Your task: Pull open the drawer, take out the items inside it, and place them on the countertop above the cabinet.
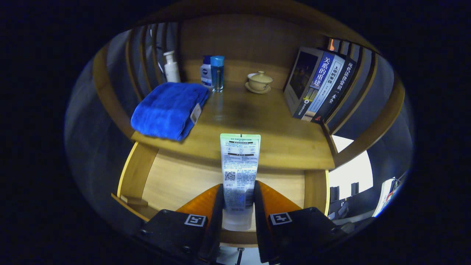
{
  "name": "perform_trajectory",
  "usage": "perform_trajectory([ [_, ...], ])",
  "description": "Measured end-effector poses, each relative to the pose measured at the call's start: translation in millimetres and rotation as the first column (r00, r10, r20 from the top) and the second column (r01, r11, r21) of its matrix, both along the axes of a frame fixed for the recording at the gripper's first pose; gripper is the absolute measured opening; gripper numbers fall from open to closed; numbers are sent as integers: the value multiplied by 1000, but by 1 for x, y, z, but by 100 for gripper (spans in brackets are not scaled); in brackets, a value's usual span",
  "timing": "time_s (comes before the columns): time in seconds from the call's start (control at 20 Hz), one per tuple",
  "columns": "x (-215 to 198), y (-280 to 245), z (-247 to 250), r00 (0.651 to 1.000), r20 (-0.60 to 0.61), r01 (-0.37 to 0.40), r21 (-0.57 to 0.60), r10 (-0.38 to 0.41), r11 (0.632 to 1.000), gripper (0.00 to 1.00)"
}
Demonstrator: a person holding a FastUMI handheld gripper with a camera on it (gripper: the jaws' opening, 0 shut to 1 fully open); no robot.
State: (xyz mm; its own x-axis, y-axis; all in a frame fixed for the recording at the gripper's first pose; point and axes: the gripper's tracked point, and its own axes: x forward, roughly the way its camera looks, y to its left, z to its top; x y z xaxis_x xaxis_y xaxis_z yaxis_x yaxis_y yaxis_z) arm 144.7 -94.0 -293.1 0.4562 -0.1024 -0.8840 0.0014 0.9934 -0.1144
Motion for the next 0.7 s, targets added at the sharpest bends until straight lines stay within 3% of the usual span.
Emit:
perform_trajectory([
  [0.3, 89, -20, -27, 992, 51, 112, 6, -112, 994, 49],
  [0.45, 109, -23, -44, 984, 74, 160, 28, -161, 987, 49],
  [0.7, 119, -24, -45, 981, 123, 148, 15, -148, 989, 69],
])
